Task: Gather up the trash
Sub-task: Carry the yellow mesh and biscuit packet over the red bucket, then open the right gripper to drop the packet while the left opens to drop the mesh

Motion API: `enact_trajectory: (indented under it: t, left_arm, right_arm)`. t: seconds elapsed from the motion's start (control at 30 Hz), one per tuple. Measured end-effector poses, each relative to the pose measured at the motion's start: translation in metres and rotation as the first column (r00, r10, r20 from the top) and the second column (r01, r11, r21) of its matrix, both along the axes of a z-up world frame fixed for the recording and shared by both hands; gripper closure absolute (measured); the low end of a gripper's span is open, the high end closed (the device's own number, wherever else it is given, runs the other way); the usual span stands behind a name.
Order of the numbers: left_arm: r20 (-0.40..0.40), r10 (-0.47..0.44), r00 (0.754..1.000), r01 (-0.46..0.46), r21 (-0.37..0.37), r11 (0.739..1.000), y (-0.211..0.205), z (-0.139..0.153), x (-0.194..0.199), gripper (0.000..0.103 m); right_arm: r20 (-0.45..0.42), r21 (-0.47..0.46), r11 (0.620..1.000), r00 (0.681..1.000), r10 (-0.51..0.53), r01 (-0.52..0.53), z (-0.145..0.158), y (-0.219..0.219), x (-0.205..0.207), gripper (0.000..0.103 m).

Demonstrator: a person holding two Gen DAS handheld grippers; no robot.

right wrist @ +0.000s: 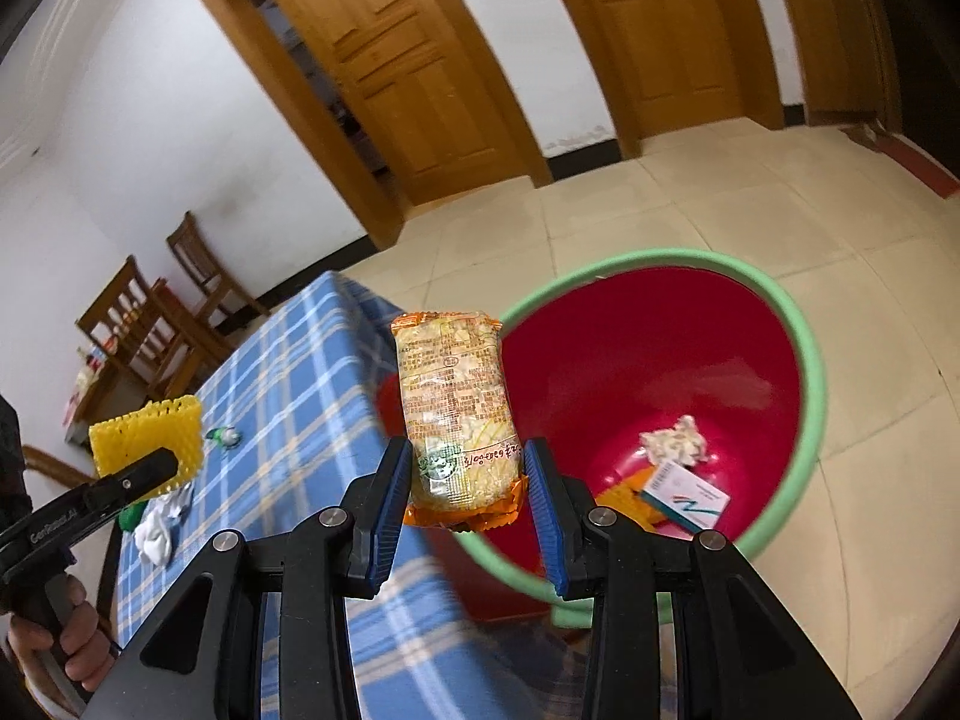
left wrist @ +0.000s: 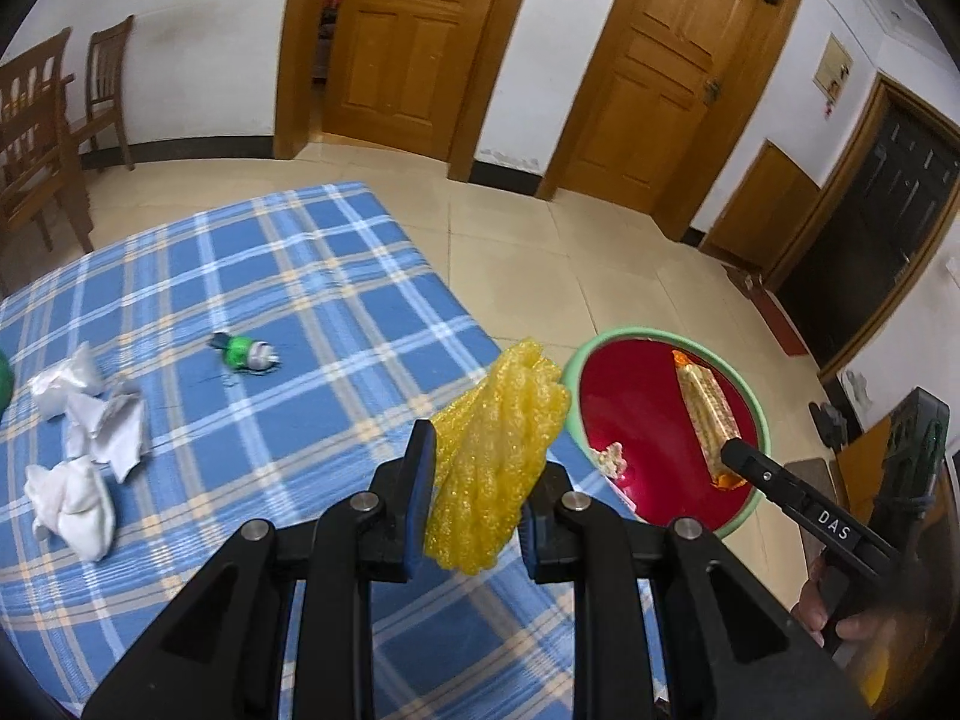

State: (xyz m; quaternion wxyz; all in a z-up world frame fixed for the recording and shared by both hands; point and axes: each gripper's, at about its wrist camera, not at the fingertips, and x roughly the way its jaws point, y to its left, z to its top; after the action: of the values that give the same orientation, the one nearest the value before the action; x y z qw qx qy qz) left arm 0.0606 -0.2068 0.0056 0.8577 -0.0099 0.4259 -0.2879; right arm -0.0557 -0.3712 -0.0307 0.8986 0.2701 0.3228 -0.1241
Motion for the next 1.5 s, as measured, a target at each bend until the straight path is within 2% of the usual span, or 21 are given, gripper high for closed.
enact_trajectory:
  t: [0.47,0.77,1.0,1.07,1.23,1.5]
  left_arm:
    - [-0.026,-0.144,0.989,0.145,0.055,0.988,-0.07,-0.016,-0.008,0.079]
    - [-0.052,-0.247,0.968,0.251,0.104,0.962,-0.114,-0.033,-0.017,0.079]
    - [-0.069,-0.29,0.955,0.297,0.125,0.947,-0.139,-0.044,-0.022,0.079]
    - [-0.071,-0.298,0.952,0.305,0.124,0.944,-0.143,-0.045,-0.021,0.075]
    - [-0.062,-0.283,0.957,0.289,0.132,0.948,-0.147,-0.045,-0.021,0.045]
    - [-0.063,-0.224,0.973,0.231,0.15,0.961,-0.141,-0.046,-0.016,0.036]
  right_arm:
    - [-0.024,0.052,0.991,0.992,-0.122,0.123,-0.014,-0.044,-0.026,0.062]
    - [-0.027,0.059,0.986,0.988,-0.154,0.155,-0.016,-0.053,-0.04,0.062]
    - [-0.027,0.066,0.982,0.984,-0.176,0.177,-0.018,-0.057,-0.046,0.062]
    - [-0.029,0.071,0.981,0.983,-0.179,0.181,-0.02,-0.059,-0.046,0.062]
    - [-0.035,0.082,0.979,0.982,-0.184,0.186,-0.023,-0.063,-0.048,0.062]
    - [-0.043,0.098,0.977,0.981,-0.187,0.191,-0.026,-0.065,-0.05,0.056]
